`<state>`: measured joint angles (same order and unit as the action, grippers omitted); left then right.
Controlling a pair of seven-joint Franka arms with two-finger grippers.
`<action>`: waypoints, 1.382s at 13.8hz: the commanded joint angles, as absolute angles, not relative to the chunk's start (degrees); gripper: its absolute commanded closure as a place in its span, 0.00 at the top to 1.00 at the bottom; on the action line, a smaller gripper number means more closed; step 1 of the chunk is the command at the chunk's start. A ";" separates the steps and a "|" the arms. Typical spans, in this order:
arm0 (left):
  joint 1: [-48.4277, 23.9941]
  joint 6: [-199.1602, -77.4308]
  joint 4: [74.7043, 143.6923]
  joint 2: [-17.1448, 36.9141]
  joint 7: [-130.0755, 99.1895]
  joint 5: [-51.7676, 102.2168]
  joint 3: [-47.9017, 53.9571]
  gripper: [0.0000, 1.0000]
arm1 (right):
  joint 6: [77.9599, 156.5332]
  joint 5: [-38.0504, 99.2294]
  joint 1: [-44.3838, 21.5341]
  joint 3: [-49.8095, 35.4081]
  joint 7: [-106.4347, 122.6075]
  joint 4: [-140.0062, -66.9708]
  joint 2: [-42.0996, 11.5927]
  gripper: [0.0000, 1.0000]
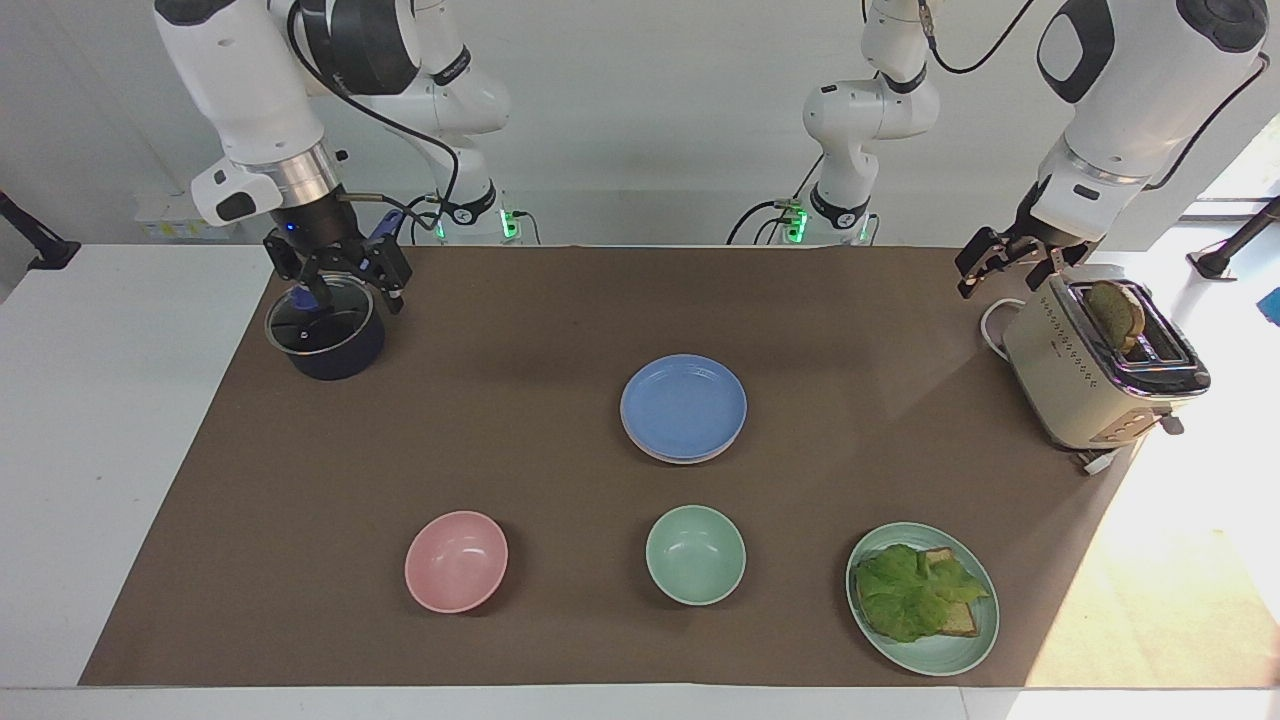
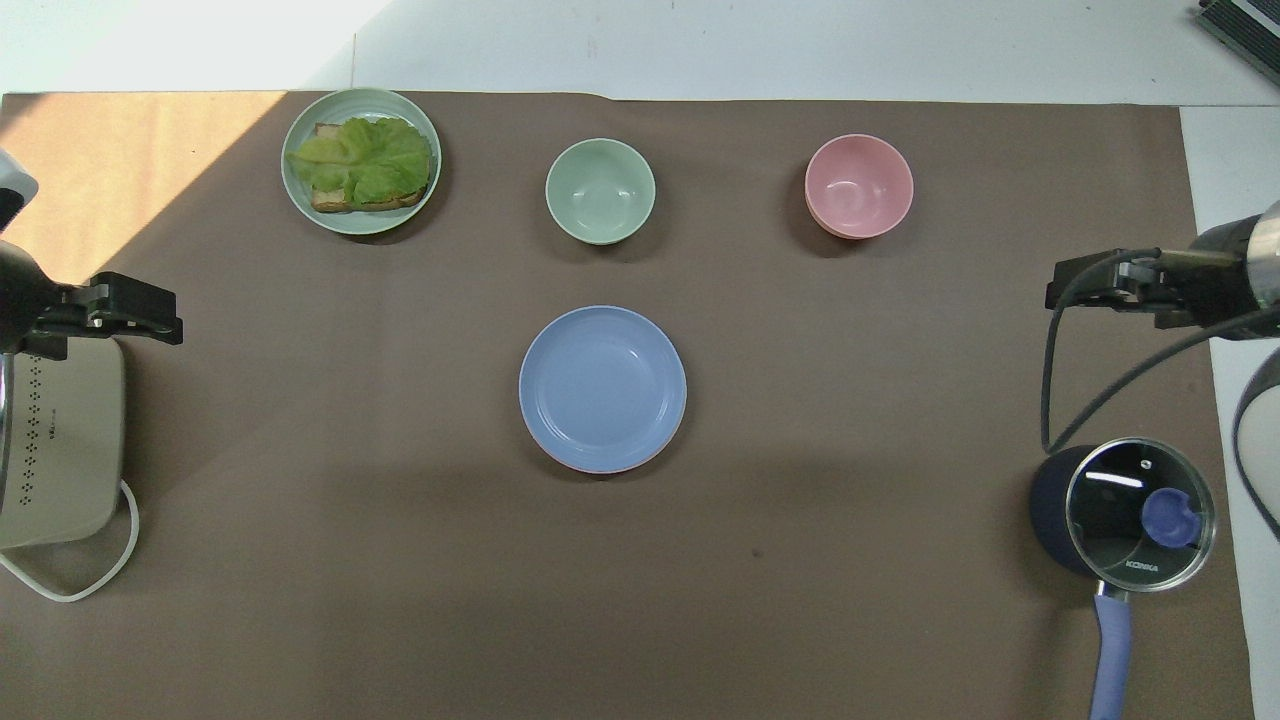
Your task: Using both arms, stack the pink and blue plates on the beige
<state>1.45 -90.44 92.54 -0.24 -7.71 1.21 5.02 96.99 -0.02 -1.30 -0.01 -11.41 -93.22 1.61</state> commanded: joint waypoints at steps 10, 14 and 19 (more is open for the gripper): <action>1.49 -90.35 93.34 -1.14 -7.56 0.09 5.01 1.00 | 87.10 -1.93 -0.88 -0.97 -6.24 -86.92 0.35 1.00; 1.49 -90.35 93.34 -1.14 -7.56 0.09 5.01 1.00 | 87.10 -1.76 -0.88 -0.88 -5.45 -87.71 0.79 1.00; 1.49 -90.35 93.34 -1.14 -7.56 0.09 5.01 1.00 | 87.01 -1.67 -1.14 -0.97 -5.62 -89.74 2.20 1.00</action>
<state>1.45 -90.44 92.54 -0.24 -7.71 1.21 5.02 87.59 -1.61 -1.46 -0.48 -7.05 -88.45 0.98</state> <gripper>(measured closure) 0.000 0.000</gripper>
